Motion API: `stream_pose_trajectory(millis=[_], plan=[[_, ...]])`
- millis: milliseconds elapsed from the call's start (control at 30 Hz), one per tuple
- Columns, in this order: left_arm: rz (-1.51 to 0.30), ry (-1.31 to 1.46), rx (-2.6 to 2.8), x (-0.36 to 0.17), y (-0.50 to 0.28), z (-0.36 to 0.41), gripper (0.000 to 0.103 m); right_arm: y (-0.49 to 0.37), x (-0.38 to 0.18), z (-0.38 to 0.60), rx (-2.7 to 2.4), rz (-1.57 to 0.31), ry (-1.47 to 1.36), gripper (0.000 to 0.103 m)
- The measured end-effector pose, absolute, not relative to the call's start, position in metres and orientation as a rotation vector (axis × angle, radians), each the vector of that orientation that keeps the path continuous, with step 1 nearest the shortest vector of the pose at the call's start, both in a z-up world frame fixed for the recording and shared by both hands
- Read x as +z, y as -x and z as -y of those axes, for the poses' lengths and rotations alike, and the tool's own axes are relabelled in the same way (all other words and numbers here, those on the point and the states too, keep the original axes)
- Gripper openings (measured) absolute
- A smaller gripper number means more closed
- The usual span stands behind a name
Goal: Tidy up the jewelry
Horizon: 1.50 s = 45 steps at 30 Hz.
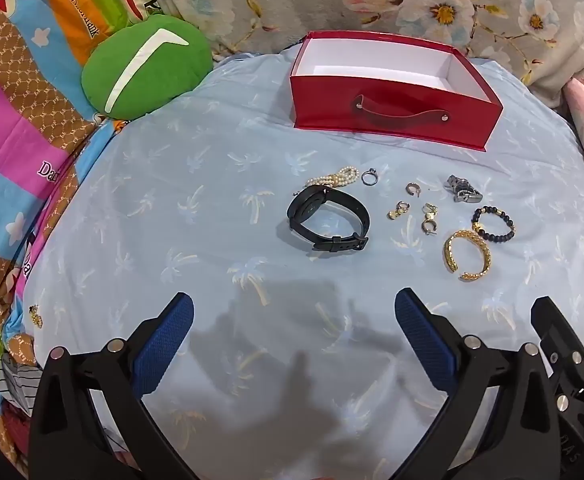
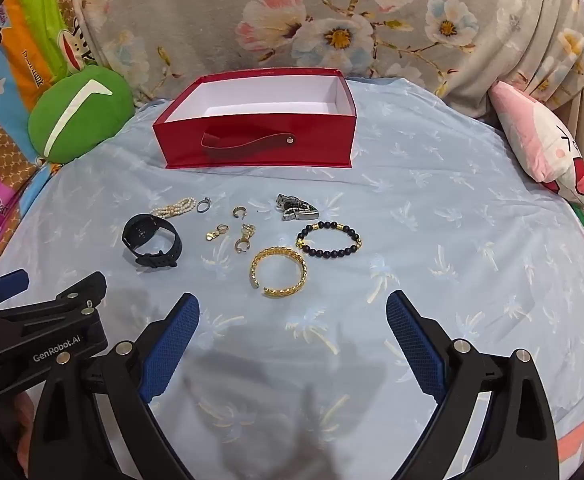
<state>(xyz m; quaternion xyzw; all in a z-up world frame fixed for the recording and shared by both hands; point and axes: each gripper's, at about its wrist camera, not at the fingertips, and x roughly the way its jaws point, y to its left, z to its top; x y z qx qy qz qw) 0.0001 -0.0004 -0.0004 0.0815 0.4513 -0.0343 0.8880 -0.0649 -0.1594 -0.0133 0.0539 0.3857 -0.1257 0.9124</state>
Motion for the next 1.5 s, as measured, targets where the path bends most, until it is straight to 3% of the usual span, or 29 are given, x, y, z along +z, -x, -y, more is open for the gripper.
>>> stream_pose_trajectory(millis=[1500], plan=[[-0.954,-0.183,-0.081,-0.011,-0.006,0.004,0.098,0.059,-0.019,0.159,-0.246,-0.796,-0.118,0.093]])
